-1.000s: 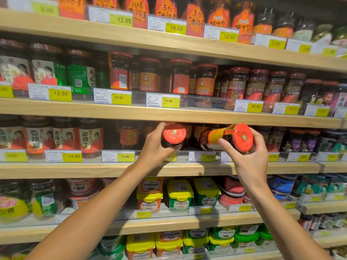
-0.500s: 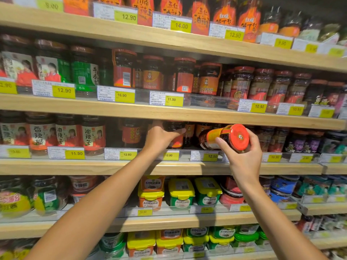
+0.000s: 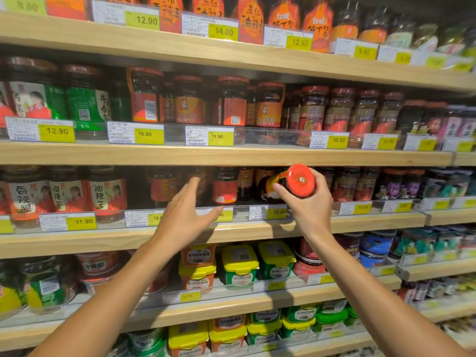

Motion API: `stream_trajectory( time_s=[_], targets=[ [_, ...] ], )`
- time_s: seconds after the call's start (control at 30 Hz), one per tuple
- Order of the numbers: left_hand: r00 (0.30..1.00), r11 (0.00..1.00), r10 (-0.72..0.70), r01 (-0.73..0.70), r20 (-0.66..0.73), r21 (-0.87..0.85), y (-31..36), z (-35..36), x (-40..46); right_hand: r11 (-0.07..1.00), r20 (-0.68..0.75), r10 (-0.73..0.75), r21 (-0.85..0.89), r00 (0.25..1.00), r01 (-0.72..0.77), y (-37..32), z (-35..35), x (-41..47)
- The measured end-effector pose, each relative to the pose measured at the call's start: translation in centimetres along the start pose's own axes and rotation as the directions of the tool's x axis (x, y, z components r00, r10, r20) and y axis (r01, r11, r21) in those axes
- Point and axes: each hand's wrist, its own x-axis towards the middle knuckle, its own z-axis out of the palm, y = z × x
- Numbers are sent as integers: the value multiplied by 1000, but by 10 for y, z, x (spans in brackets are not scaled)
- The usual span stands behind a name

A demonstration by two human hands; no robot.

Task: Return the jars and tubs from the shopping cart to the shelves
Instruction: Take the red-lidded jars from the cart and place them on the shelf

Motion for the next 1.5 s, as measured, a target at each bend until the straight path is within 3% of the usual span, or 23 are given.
stream_trajectory(
  time_s=[0.37,0.77,1.07,1.4,1.5],
  targets=[
    [972,968,227,-231,-56,-97,-15,-8,-42,997,36,32,-65,999,-29,13,8,1],
    [959,951,281,-284,-42,-119,-14,-23,-64,936,66,175,-321,982,-145,4,44,38],
    [955,944,297,-295,-12,-145,-19,-24,-78,837,260,148,-547,954,20,13,62,48],
    [944,938,327,-319,42,-139,-20,-16,-84,749,340,224,-660,913,62,5,44,42],
    [933,932,353,-342,77,-121,-19,-5,-83,759,350,135,-638,927,131,6,24,23]
  ],
)
